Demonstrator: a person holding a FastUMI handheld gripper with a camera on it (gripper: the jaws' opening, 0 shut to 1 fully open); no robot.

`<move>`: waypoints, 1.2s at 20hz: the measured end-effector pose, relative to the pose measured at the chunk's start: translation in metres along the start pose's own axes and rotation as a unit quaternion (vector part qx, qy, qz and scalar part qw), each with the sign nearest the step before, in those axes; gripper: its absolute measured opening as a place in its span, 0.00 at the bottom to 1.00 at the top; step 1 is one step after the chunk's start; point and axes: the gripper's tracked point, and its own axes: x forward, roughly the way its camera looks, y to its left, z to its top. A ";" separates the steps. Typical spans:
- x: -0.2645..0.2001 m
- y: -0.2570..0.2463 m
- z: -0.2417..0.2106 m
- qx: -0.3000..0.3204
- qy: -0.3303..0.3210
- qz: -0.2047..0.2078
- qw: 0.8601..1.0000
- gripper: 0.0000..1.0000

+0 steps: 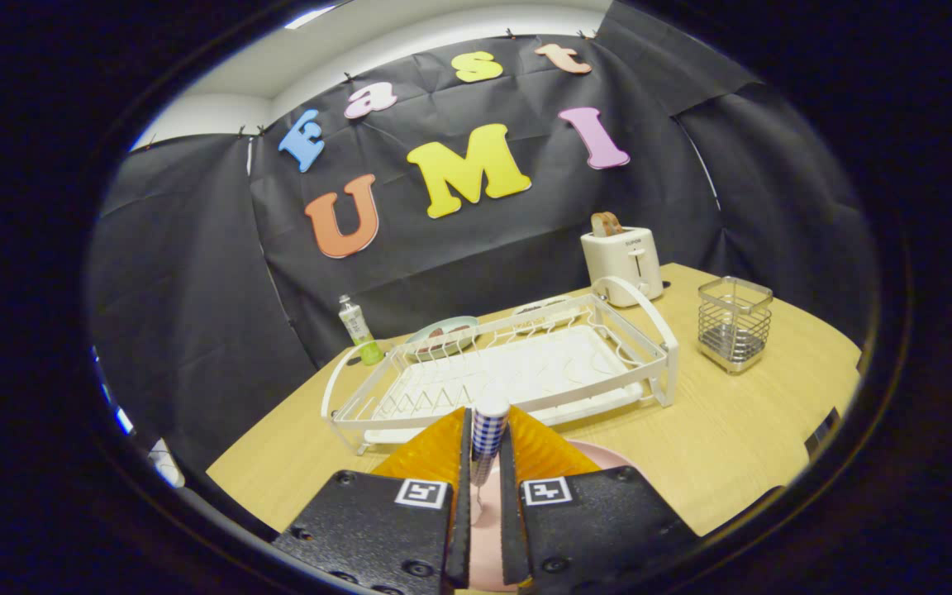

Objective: Take the plate from the dish rack, then take the spoon from the basket and place it into the plate.

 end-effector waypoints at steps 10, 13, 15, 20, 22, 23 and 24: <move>-0.027 -0.039 0.049 -0.030 -0.070 -0.034 0.997 0.78; -0.036 -0.047 0.064 -0.049 -0.086 -0.043 0.994 0.96; -0.046 -0.052 0.077 -0.061 -0.101 -0.050 0.992 1.00; -0.082 -0.070 0.110 -0.113 -0.151 -0.080 0.979 1.00; -0.098 -0.072 0.120 -0.127 -0.167 -0.084 0.974 1.00; -0.105 -0.074 0.123 -0.132 -0.174 -0.085 0.972 1.00; -0.114 -0.076 0.126 -0.135 -0.179 -0.088 0.970 1.00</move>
